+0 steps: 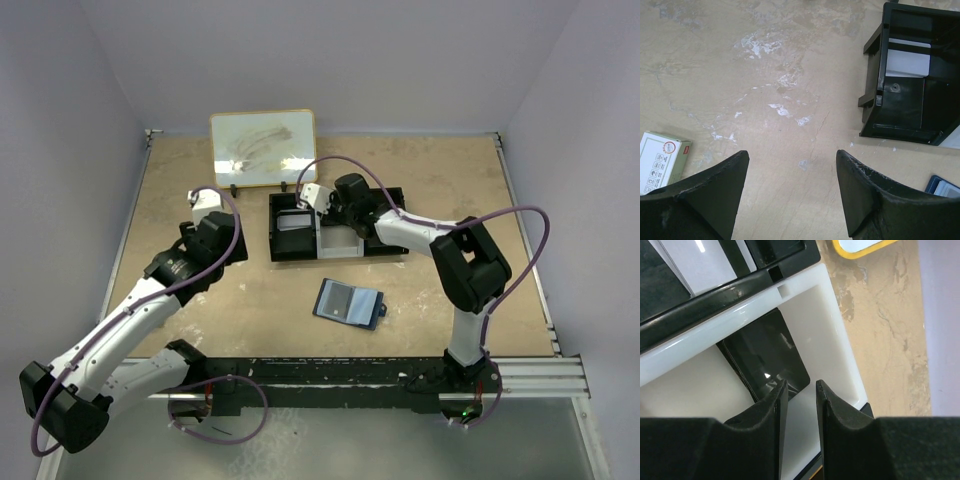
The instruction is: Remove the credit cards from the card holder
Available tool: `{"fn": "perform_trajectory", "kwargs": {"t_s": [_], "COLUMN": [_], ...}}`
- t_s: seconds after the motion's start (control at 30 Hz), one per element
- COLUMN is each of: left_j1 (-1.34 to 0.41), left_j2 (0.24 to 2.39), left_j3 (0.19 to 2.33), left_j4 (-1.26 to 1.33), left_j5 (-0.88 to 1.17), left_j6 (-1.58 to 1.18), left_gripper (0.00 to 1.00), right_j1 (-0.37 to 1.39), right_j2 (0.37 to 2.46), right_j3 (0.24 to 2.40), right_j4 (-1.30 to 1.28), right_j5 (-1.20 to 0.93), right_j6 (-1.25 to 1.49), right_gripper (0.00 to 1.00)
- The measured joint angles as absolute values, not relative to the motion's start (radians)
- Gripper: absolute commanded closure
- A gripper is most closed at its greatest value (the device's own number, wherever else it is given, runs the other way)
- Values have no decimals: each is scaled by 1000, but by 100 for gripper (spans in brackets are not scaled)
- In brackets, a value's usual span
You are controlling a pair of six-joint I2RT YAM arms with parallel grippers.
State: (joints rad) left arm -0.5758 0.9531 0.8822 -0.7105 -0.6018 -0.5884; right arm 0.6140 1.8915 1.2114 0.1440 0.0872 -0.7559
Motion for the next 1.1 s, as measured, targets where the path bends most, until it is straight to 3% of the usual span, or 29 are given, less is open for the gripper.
{"fn": "perform_trajectory", "kwargs": {"t_s": [0.23,0.3,0.4,0.53,0.67,1.1], "left_j1": [-576,-576,-576,-576,-576,-576], "left_j2": [963,964,964,963,960,953], "left_j3": [882,882,882,882,882,882], "left_j4": [-709,-708,-707,-706,-706,-706], "left_j5": [-598,-598,-598,-599,-600,-620], "left_j6": [-586,-586,-586,-586,-586,-587], "left_gripper": [31,31,31,31,31,31], "right_j1": [614,614,614,609,627,1010], "right_j2": [1883,1850,1752,1617,1418,1402], "right_j3": [1211,1204,1216,1231,1020,884], "right_j4": [148,147,78,3,12,-233], "right_j5": [114,117,141,113,111,411], "right_j6": [-656,-572,-331,-1,310,908], "right_gripper": [66,54,59,54,49,45]}}
